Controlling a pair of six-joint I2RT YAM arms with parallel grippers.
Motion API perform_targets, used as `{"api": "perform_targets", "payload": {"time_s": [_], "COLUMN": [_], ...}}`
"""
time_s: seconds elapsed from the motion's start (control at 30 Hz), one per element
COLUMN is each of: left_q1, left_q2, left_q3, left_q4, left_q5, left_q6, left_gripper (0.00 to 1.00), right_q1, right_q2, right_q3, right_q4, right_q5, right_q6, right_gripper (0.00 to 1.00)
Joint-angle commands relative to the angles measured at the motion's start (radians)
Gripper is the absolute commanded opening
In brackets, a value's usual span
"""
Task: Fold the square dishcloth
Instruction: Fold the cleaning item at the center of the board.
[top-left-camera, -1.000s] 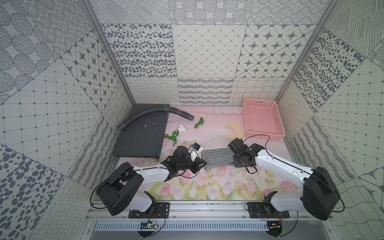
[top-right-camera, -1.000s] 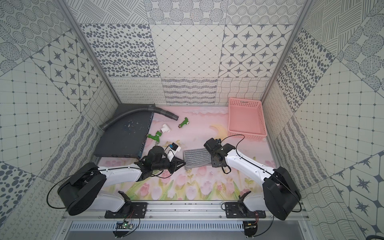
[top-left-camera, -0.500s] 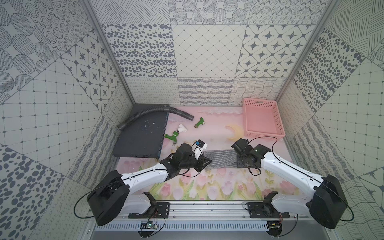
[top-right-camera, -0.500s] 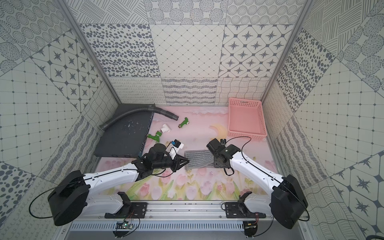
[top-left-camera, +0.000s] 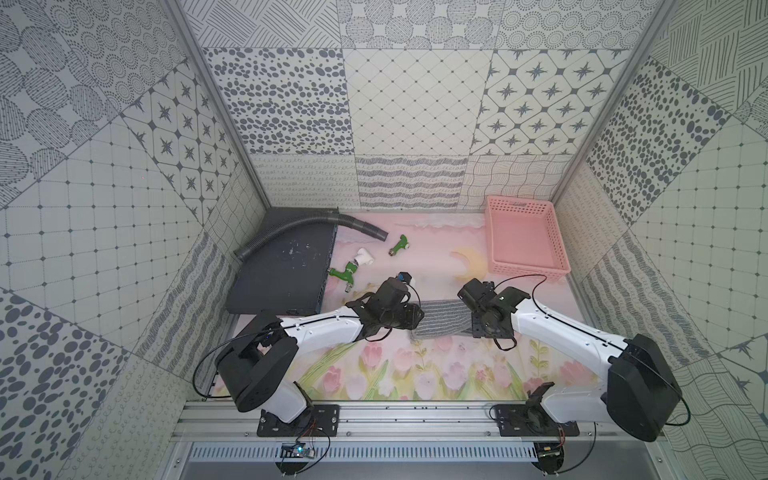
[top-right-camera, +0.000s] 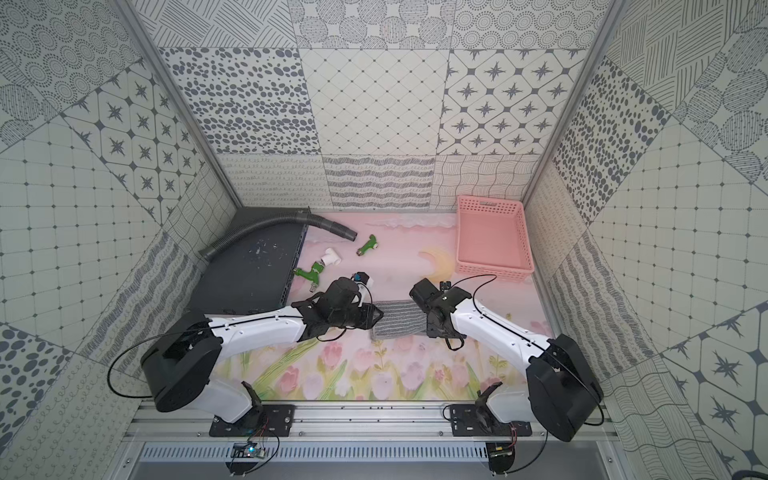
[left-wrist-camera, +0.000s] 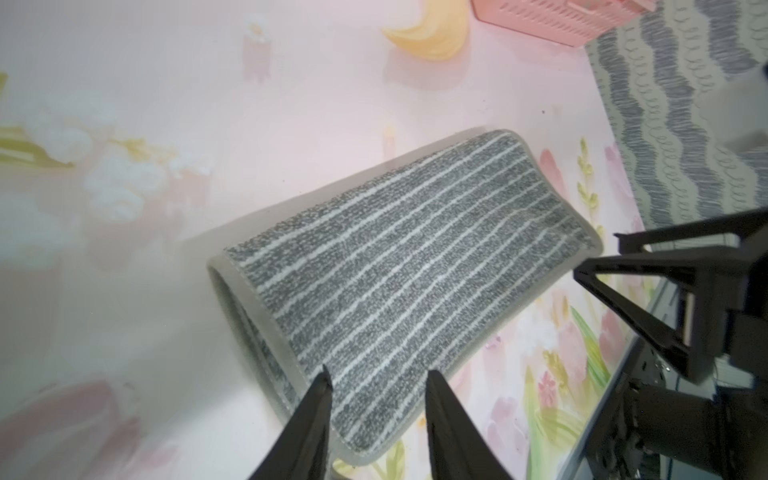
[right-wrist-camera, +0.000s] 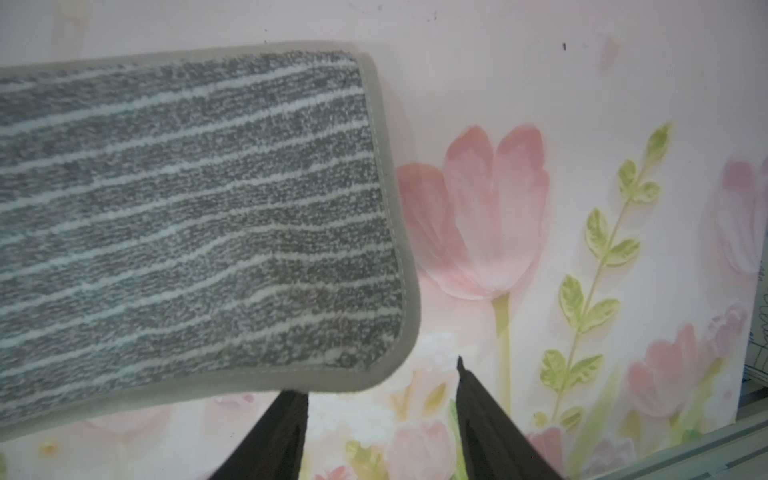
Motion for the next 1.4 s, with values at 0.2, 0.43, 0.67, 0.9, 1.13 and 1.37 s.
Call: {"api": "perform_targets", "payload": {"time_s": [0.2, 0.43, 0.67, 0.9, 1.13, 1.37], "left_q1": [0.043, 0.07, 0.076, 0.076, 0.075, 0.075], "left_q2": [0.076, 0.121, 0.134, 0.09, 0.086, 0.138], "left_q3": [0.041, 0.042, 0.054, 0.032, 0.037, 0.044], "left_q4": [-0.126, -0.052, -0.036, -0.048, -0.034, 0.013], "left_q5": [-0.046, 0.046, 0.069, 0.023, 0.057, 0.113], "left_q6": [-0.097, -0.111, -0.107, -0.118, -0.113, -0.13], "left_gripper": [0.51, 0.54, 0.47, 0.47, 0.45, 0.42], "right_q1": [0.009, 0.012, 0.016, 0.016, 0.017, 0.019], "right_q2": [0.026, 0.055, 0.072, 0.074, 0.071, 0.07], "right_q3": [-0.017, -0.007, 0.006, 0.008, 0.004, -0.002], "right_q4": [0.038, 0.053, 0.057, 0.057, 0.058, 0.059], "right_q5": [0.007, 0.002, 0.002, 0.007, 0.012, 0.012], "right_q6": [0.023, 0.022, 0.019, 0.018, 0.025, 0.028], "right_gripper": [0.6, 0.6, 0.6, 0.6, 0.61, 0.61]}}
